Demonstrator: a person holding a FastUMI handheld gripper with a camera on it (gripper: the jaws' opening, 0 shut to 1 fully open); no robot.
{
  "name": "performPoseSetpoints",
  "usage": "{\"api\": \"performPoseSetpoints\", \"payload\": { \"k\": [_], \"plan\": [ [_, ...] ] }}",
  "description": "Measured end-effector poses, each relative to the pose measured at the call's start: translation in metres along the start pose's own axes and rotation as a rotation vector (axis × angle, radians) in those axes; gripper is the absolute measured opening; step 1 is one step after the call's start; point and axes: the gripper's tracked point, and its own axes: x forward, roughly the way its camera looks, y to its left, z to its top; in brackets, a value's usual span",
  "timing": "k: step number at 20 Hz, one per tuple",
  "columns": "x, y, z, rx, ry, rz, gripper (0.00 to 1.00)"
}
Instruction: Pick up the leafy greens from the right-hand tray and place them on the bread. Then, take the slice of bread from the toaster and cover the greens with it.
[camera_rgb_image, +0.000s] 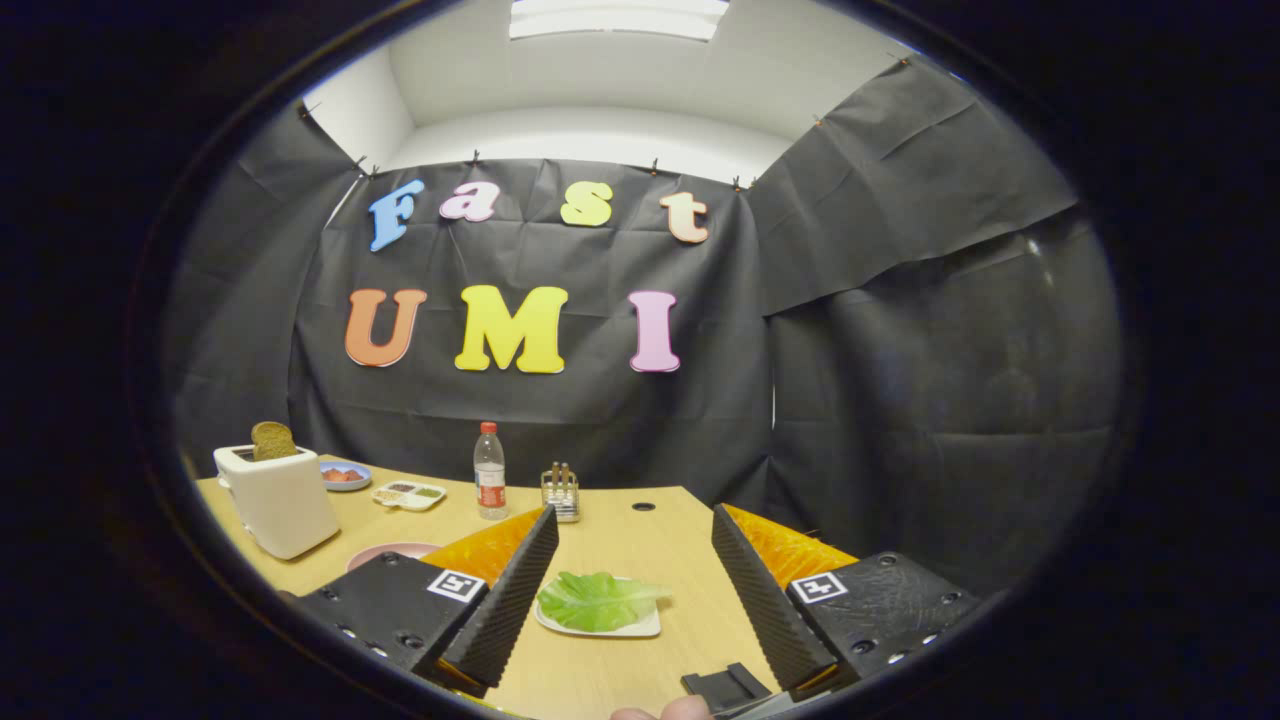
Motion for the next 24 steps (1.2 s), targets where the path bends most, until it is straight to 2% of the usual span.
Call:
{"api": "performPoseSetpoints", "payload": {
  "k": [7, 14, 17, 19, 24],
  "plan": [
    [0.006, 0.002, -0.003, 0.007, 0.021, 0.005, 0.95],
    [0.046, -0.013, -0.038, 0.113, 0.194, 0.020, 0.95],
    [0.071, -0.014, -0.066, 0.214, 0.324, 0.050, 0.96],
    [0.088, -0.010, -0.093, 0.336, 0.440, 0.067, 0.96],
    [0.123, -0.018, -0.143, 0.526, 0.600, 0.010, 0.96]
  ]
}}
